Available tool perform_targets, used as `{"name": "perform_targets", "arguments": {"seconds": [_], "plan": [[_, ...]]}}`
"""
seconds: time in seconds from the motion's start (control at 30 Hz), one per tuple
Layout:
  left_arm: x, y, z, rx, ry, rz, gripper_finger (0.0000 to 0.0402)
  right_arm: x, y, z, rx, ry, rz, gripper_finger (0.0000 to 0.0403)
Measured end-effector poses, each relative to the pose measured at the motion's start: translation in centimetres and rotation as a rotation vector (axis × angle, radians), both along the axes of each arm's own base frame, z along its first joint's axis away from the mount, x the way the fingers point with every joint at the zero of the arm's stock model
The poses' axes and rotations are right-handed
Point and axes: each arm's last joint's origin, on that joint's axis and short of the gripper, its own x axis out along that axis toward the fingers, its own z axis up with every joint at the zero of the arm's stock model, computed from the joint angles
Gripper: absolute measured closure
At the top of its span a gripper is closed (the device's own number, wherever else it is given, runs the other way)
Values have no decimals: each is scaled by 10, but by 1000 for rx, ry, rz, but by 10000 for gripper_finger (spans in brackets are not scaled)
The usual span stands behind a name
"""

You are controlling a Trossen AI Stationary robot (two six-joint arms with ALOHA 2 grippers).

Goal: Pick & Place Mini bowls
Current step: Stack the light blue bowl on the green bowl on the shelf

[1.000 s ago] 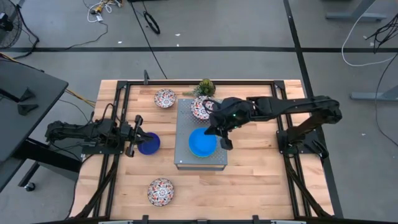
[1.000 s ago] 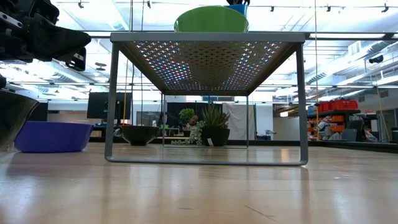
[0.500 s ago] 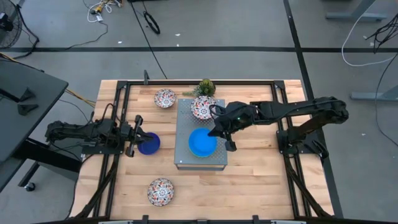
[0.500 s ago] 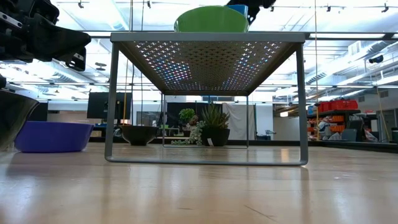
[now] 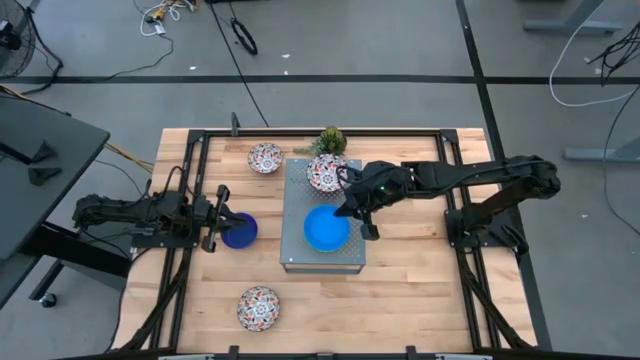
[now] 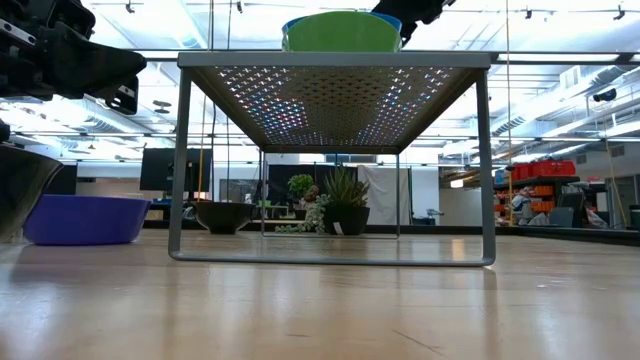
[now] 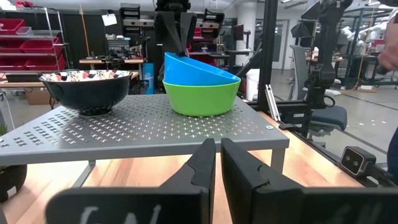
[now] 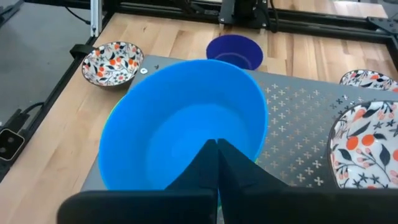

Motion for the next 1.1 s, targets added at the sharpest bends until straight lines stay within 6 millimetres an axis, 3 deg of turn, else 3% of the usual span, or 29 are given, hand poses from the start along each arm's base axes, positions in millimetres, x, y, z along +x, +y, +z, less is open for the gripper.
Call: {"name": "perform_targets", "arguments": {"seconds": [0.3,0.7,1.1], "plan": [[0,0,0,0,1,0,372,-1,-10,15,-24,-123,49,403],[0,0,0,0,0,0,372,-2,-22,15,-159,-174,180,403],[0,0,0,0,-1,0,372,8,-31,7,-148,-192,262,403]]}}
